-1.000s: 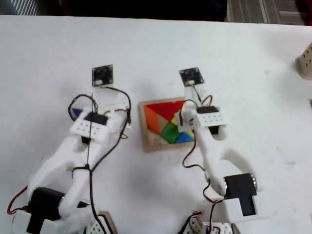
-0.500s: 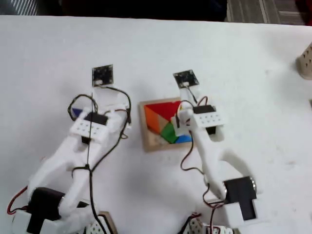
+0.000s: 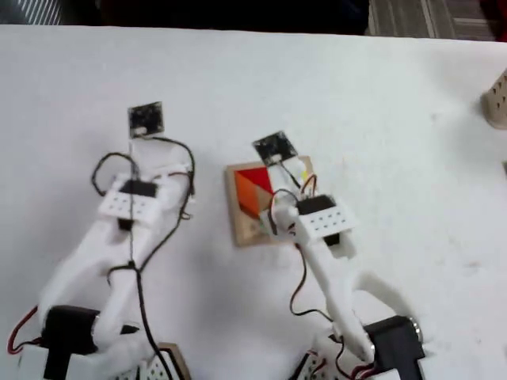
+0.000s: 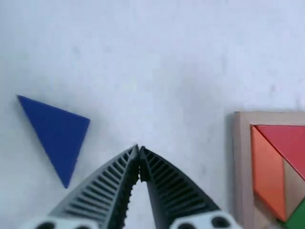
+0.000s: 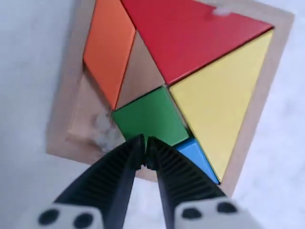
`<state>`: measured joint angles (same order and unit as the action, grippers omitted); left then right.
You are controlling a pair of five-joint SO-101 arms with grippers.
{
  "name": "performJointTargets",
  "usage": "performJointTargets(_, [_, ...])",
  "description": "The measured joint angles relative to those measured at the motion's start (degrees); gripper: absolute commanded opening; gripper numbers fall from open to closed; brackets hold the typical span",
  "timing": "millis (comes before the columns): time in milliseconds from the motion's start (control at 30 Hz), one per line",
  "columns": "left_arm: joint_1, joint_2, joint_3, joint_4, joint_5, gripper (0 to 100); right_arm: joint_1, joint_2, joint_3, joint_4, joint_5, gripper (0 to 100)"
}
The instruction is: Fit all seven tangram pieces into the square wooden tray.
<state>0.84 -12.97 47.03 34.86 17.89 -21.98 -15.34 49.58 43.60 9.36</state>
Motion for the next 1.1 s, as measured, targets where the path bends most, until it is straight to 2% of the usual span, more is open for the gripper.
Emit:
performJointTargets(133, [-6.24,0.0,-2.02,0.09,-10.73,3,2.9,0.0,0.0,-0.09,1.41,1.8])
performJointTargets(300, [-9.23,0.0,-6.68,8.97,-19.6,22,5.36,0.0,1.23,-2.02,2.99,1.8])
performJointTargets(367, [-11.34,0.0,-8.18,13.1,-19.6,28,5.36,0.0,1.23,-2.37,3.08,1.8])
performJointTargets(433, [-13.1,0.0,-8.35,13.8,-18.37,30,5.19,0.0,1.23,-2.37,3.08,1.8])
performJointTargets(533, [-14.24,0.18,-5.71,9.14,-14.59,28,5.19,0.0,1.23,-2.37,3.08,1.8])
performJointTargets(633, [-14.33,2.37,-3.87,4.57,-13.8,27,5.27,0.0,1.23,-2.37,3.08,1.8])
performJointTargets(933, [-14.51,15.21,-11.96,8.35,-9.58,28,5.27,0.0,1.23,-2.37,3.25,1.8])
performJointTargets(1100, [-14.51,16.44,-13.19,8.7,-8.09,28,5.27,0.0,1.23,-2.37,3.25,1.8])
